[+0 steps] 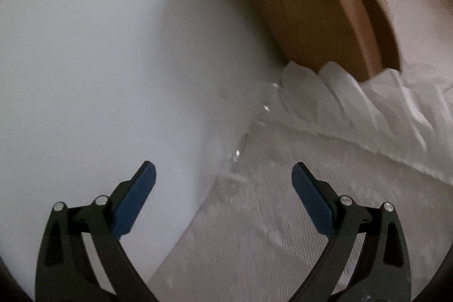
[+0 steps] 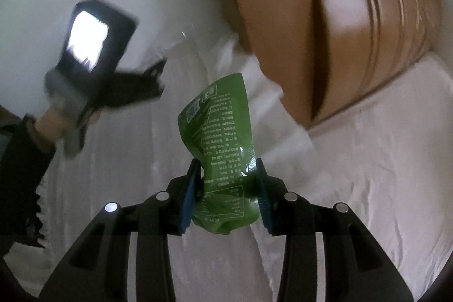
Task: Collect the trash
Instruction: 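Grasp the green snack bag with the right tool while the left tool grasps the clear plastic bottle, then carry both items to the green wastebasket and release them inside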
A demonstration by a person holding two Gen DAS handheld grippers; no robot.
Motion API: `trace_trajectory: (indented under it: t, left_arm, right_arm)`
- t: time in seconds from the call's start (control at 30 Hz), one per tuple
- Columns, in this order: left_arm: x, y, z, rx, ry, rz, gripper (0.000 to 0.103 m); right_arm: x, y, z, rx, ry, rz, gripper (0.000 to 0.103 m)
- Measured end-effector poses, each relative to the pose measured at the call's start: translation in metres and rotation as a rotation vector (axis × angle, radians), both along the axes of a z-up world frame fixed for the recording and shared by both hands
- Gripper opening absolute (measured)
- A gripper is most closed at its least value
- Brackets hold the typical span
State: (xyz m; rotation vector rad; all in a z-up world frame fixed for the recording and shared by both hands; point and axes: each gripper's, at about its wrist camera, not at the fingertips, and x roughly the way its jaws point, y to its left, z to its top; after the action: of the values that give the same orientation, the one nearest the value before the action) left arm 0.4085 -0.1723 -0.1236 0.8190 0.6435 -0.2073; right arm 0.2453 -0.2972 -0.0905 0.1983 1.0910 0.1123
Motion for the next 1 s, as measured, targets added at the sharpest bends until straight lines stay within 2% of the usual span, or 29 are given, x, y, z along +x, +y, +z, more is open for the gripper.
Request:
trace_trajectory:
  t: [0.17,0.27,0.37,0.43,0.53,0.63,0.73,0.9,1.0]
  left_arm:
    - [0.016,-0.012,-0.007,0.035,-0.015,0.049,0.092]
    - [0.017,-0.02,-0.008,0.051,-0.015,0.056,0.083]
    - [0.018,-0.029,-0.009,0.059,-0.014,0.057,0.083]
    - [0.027,-0.032,-0.011,0.05,0.001,0.068,0.083]
    - [0.041,-0.035,-0.013,0.004,0.072,0.069,0.076]
    - [0.044,-0.041,-0.016,0.001,0.118,0.029,0.061]
    - [0.044,-0.043,-0.016,-0.001,0.115,0.01,0.061]
    - [0.052,-0.023,-0.001,-0.1,0.188,0.041,0.059]
    - [0.049,-0.008,0.007,-0.119,0.192,0.065,0.059]
  right_arm:
    - [-0.031,-0.004,-0.002,0.03,0.013,-0.031,0.039]
    - [-0.039,-0.005,-0.003,0.052,0.014,-0.045,0.039]
    - [-0.044,-0.006,0.0,0.062,0.017,-0.051,0.039]
    - [-0.054,-0.007,0.001,0.066,0.016,-0.053,0.039]
    - [-0.06,-0.002,-0.001,0.07,0.016,-0.054,0.039]
    - [-0.065,-0.003,-0.005,0.079,0.026,-0.065,0.039]
    - [-0.068,-0.003,-0.007,0.089,0.035,-0.076,0.039]
    - [-0.074,-0.002,-0.009,0.1,0.048,-0.09,0.039]
    - [-0.076,0.002,-0.009,0.104,0.051,-0.093,0.039]
